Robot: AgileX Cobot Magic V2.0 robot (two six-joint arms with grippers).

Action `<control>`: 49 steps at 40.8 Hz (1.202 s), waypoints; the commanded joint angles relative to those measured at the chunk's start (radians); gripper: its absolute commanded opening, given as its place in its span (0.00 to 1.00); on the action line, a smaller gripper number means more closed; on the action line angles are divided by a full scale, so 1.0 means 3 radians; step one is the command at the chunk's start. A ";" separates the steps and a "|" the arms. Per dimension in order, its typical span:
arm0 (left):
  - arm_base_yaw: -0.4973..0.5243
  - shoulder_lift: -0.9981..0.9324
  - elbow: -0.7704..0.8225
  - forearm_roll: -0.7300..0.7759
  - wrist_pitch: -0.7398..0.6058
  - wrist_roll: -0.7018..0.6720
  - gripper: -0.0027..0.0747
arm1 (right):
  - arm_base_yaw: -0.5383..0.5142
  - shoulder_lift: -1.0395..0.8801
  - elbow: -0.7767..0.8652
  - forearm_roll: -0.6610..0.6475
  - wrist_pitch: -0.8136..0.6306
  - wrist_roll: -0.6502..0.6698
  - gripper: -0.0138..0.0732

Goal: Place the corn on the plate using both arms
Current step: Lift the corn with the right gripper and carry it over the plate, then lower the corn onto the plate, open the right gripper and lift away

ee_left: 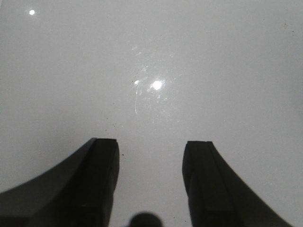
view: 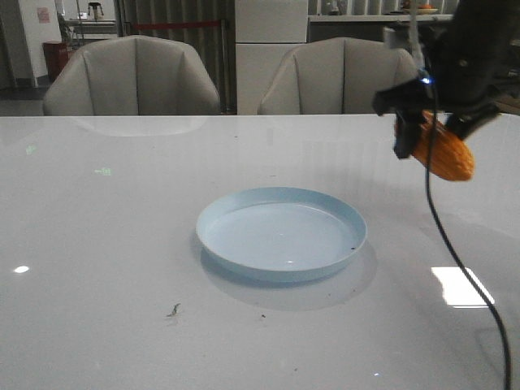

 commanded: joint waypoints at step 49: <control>0.0012 -0.0070 -0.0096 0.0010 -0.0199 -0.0034 0.53 | 0.1114 0.0508 -0.0466 0.0102 0.0073 -0.0352 0.73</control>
